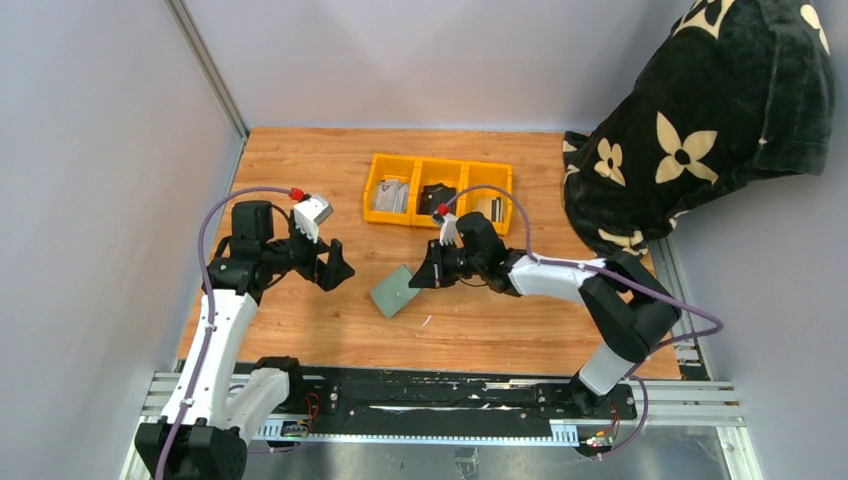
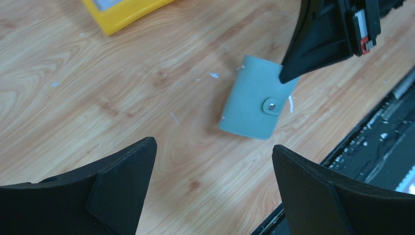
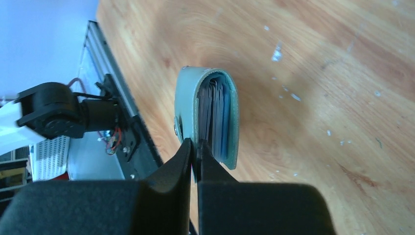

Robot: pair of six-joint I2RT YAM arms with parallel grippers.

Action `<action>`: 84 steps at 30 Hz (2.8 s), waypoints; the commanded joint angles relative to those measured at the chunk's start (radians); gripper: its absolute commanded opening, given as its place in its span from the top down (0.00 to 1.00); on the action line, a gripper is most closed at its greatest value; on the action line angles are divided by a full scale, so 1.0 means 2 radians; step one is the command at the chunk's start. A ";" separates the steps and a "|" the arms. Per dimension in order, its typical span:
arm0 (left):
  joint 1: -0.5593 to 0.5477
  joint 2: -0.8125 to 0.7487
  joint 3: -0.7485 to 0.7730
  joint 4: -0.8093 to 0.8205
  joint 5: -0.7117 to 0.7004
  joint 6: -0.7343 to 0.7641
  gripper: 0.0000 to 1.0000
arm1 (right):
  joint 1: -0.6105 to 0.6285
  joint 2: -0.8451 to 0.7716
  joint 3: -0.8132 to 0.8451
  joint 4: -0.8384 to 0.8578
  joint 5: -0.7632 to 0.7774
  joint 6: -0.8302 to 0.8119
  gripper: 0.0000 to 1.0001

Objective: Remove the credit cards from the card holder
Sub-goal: Open the card holder at the center of the board.

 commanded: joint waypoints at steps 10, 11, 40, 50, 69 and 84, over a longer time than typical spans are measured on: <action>-0.043 -0.008 0.035 -0.004 0.120 -0.047 0.00 | 0.010 -0.166 0.070 -0.050 -0.038 -0.071 1.00; -0.044 -0.007 0.038 -0.004 0.128 -0.050 0.00 | 0.012 -0.173 0.075 -0.053 -0.038 -0.075 1.00; -0.052 -0.018 0.055 -0.005 0.211 -0.093 0.94 | 0.061 -0.217 0.131 -0.072 0.018 -0.107 0.92; -0.052 -0.019 0.097 -0.006 0.231 -0.120 1.00 | 0.060 -0.259 0.080 -0.084 0.108 -0.066 0.26; -0.052 -0.031 0.126 -0.007 0.247 -0.157 1.00 | 0.060 -0.203 0.083 0.097 -0.029 0.113 0.48; -0.052 -0.071 0.039 0.184 0.207 -0.372 0.03 | 0.060 -0.243 0.110 0.065 0.000 0.065 1.00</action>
